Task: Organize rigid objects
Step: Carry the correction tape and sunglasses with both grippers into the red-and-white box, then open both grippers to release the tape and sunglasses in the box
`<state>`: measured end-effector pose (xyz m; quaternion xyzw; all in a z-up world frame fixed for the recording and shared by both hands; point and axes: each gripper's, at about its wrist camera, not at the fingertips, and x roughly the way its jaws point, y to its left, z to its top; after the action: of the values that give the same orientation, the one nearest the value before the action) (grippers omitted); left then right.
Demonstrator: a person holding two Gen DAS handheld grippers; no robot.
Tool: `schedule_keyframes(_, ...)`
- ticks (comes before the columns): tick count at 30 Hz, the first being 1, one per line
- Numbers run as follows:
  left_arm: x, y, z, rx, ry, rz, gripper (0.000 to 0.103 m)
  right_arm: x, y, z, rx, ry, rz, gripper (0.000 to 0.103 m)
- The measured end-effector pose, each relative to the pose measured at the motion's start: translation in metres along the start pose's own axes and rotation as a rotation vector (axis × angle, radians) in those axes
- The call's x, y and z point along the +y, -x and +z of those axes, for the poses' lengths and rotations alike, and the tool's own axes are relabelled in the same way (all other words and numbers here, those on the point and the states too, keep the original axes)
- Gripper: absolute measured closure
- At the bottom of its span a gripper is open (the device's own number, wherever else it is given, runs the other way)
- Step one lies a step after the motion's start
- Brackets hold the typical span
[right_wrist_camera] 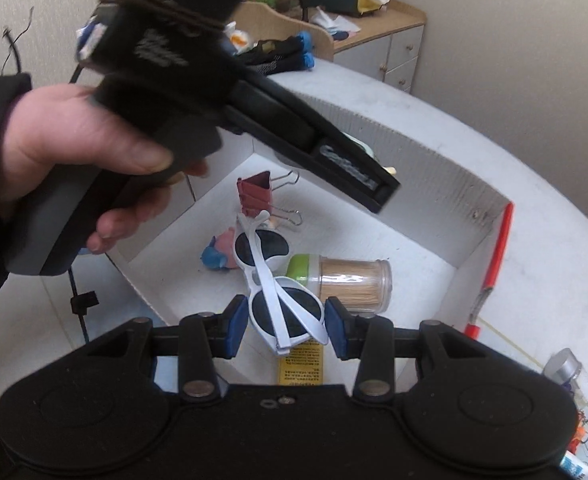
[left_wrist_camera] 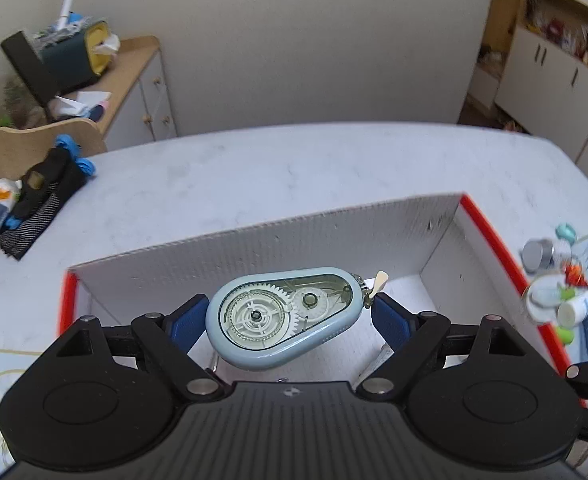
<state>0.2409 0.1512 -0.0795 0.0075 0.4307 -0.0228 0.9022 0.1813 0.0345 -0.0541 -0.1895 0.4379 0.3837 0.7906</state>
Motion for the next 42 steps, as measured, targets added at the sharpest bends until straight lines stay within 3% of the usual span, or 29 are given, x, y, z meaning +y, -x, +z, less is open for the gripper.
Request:
schedule_keyframes(13,-0.015,-0.038,0.000,0.146,-0.081,-0.019,0.015,-0.004,-0.018,-0.005,0.037,-0.051,0.018,0.062)
schedule_keyframes(25,-0.008,-0.056,-0.006,0.257,-0.037,-0.027,0.015,0.000,-0.011,-0.013,0.033,-0.115,0.033,0.061)
schedule_keyframes(32,-0.007,-0.059,-0.008,0.279,-0.030,-0.016,0.015,0.004,-0.008,-0.019,0.040,-0.133,0.009,0.061)
schedule_keyframes(42,-0.003,-0.052,-0.012,0.268,-0.014,-0.002,0.015,0.017,0.007,-0.032,0.023,-0.145,0.004,0.048)
